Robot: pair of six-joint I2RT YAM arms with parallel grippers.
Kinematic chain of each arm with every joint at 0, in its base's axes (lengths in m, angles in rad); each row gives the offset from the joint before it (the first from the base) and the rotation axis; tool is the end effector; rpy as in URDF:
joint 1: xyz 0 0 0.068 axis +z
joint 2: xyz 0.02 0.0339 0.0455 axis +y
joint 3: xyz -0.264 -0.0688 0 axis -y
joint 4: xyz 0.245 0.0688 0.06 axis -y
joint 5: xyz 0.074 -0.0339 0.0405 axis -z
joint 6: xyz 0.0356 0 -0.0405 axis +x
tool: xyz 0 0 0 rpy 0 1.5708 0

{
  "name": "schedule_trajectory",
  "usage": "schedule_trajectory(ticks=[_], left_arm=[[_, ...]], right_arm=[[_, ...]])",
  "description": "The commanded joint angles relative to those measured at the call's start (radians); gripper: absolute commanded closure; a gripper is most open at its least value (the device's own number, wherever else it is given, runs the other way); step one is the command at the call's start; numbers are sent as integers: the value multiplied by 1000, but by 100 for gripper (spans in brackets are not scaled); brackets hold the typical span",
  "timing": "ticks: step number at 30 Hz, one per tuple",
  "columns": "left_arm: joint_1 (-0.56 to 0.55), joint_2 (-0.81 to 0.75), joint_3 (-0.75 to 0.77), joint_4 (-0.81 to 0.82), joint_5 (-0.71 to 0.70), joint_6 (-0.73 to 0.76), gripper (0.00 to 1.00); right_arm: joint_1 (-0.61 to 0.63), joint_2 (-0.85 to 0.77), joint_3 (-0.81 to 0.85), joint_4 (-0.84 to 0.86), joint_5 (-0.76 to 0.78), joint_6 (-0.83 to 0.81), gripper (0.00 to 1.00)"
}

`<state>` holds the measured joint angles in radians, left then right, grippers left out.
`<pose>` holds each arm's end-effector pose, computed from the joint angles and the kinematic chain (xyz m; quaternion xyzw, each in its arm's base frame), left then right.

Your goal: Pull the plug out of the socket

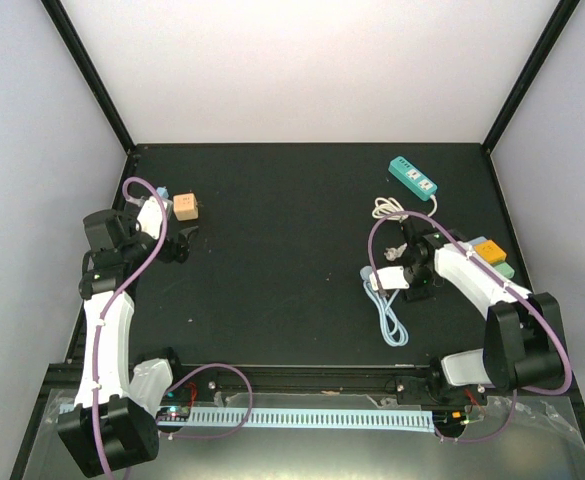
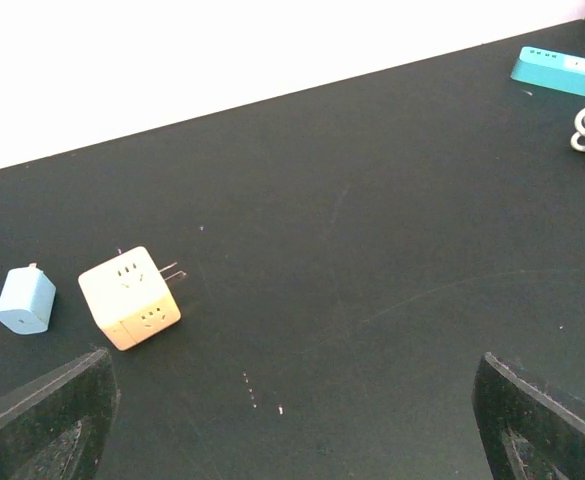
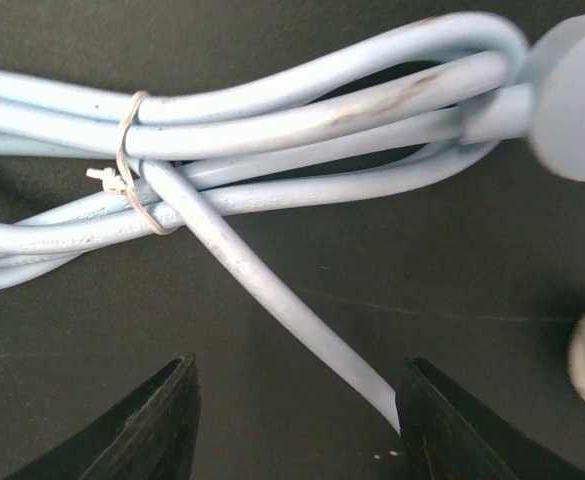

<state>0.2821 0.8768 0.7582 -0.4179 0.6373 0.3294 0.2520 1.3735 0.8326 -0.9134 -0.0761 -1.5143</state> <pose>0.1881 0.0325 0.2946 0.1744 0.8216 -0.1184 0.5297 0.2142 0.0579 0.1889 -0.7723 0.6315 -0.0037 0.0694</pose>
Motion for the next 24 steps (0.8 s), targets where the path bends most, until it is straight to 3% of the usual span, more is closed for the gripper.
schedule_trajectory(ticks=[1,11,14,17,24], left_arm=[[8,-14,3,16,35,13,1],[7,-18,-2,17,38,11,1],[8,-16,-2,18,42,10,1],[8,-19,-1,18,42,10,1],[9,-19,-6,24,41,8,1]], right_arm=[[1,31,-29,76,42,-25,44],[17,77,-13,119,-6,8,67],[32,75,-19,126,-15,20,82],[52,76,-15,117,-36,41,90],[142,110,20,118,-119,151,93]])
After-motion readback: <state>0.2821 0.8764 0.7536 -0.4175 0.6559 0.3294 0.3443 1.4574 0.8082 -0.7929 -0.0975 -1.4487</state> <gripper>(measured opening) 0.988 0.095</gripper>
